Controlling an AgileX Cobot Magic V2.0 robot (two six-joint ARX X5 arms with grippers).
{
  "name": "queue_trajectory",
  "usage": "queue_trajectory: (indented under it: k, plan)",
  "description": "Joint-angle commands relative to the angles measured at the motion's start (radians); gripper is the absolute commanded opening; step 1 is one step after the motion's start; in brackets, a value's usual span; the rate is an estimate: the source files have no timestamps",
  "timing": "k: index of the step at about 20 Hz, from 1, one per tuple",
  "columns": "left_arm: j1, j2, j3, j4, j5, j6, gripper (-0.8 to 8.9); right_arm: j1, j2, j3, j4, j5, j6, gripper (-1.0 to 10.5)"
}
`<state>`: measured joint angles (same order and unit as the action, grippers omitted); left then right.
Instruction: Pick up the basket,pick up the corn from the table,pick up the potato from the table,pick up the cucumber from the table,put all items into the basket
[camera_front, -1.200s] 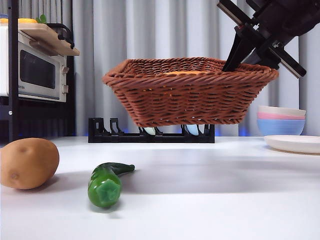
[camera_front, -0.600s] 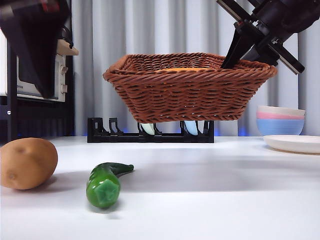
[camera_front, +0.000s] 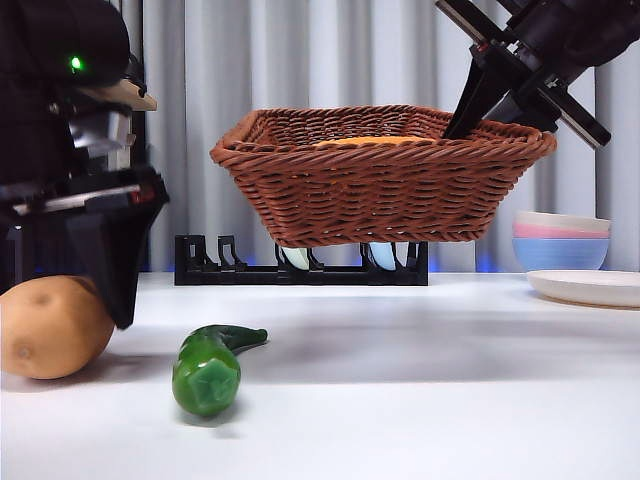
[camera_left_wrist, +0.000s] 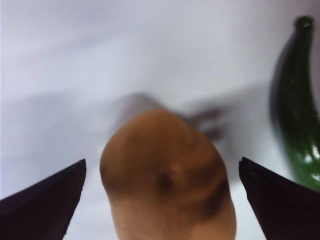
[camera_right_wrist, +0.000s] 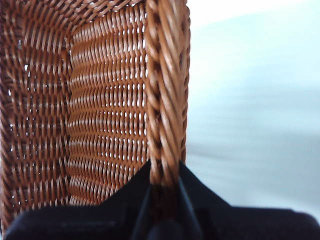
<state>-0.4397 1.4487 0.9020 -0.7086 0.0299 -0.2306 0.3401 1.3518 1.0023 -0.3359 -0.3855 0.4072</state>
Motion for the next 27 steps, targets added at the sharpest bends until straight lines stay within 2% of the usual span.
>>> queue_trajectory:
  k: [1, 2, 5, 6, 7, 10, 12, 13, 16, 18, 22, 27]
  plan:
    - [0.003, 0.002, -0.008, 0.005, 0.002, 0.027, 1.59, -0.001, -0.005, 0.013, 0.021, -0.008, 0.003, -0.2]
    - [0.003, 0.002, -0.008, 0.002, 0.003, 0.043, -0.12, -0.001, -0.005, 0.013, 0.021, -0.007, 0.003, -0.2]
    - [0.003, -0.025, -0.002, -0.097, 0.016, 0.082, -0.08, -0.001, -0.005, 0.013, 0.021, -0.007, 0.003, -0.2]
    - [0.003, -0.056, 0.001, -0.146, 0.058, 0.109, -0.08, -0.001, -0.005, 0.013, 0.021, -0.006, 0.003, -0.2]
    - [0.002, -0.103, 0.003, -0.201, 0.129, 0.145, -0.08, -0.001, -0.005, 0.013, 0.021, -0.005, 0.003, -0.2]
    - [-0.001, -0.305, 0.004, -0.319, 0.431, 0.217, -0.08, 0.000, -0.005, 0.013, 0.022, -0.005, 0.003, -0.2]
    - [-0.011, -0.444, 0.025, -0.297, 0.586, 0.210, -0.08, 0.000, -0.005, 0.013, 0.022, -0.005, 0.003, -0.2]
    - [-0.016, -0.498, 0.050, -0.250, 0.606, 0.175, -0.08, 0.000, -0.005, 0.013, 0.022, -0.005, 0.003, -0.2]
    - [-0.043, -0.555, 0.148, -0.030, 0.542, 0.018, -0.08, 0.002, -0.005, 0.013, 0.022, -0.005, 0.003, -0.2]
    - [-0.071, -0.537, 0.198, 0.110, 0.428, -0.011, -0.08, 0.005, -0.005, 0.013, 0.021, -0.006, 0.003, -0.2]
    - [-0.134, -0.428, 0.231, 0.296, 0.195, -0.009, -0.08, 0.017, -0.005, 0.013, 0.021, -0.006, 0.004, -0.2]
    - [-0.200, -0.203, 0.232, 0.357, 0.070, 0.037, -0.08, 0.031, -0.005, 0.013, 0.019, -0.006, 0.004, -0.2]
